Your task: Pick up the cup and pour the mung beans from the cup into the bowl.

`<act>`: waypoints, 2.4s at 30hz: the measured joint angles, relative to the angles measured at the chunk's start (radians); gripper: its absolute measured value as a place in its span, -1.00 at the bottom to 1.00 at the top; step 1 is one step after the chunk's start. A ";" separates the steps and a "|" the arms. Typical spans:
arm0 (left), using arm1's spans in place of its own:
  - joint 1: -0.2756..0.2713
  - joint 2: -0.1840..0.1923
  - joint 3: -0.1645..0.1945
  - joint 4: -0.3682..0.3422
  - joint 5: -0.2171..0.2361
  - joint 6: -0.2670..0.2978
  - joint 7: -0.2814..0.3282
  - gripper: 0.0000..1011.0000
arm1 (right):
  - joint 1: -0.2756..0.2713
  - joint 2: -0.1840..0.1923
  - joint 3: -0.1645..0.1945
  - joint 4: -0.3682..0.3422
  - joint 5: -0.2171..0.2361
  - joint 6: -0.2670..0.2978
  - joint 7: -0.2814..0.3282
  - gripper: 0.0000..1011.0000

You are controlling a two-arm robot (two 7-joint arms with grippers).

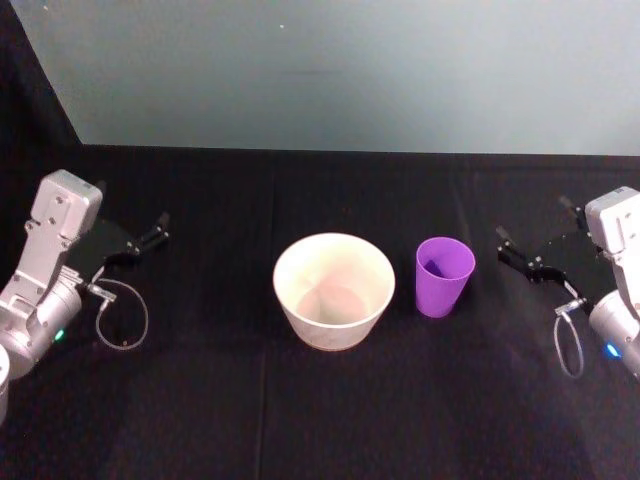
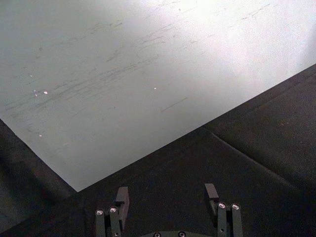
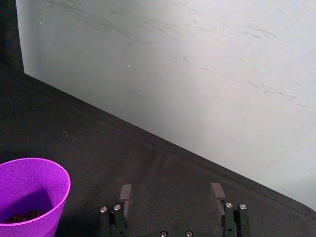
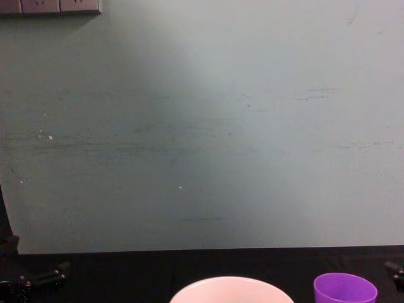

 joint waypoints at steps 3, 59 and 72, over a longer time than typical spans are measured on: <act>0.000 0.000 0.000 0.000 0.000 0.000 0.000 0.98 | 0.000 0.000 0.000 0.000 0.000 0.000 0.000 0.98; 0.000 0.000 0.000 0.000 0.000 0.000 0.000 0.98 | 0.000 0.000 0.000 0.000 0.000 0.000 0.000 0.98; 0.000 0.000 0.000 0.000 0.000 0.000 0.000 0.98 | -0.062 0.024 0.051 -0.049 0.034 -0.027 0.032 0.98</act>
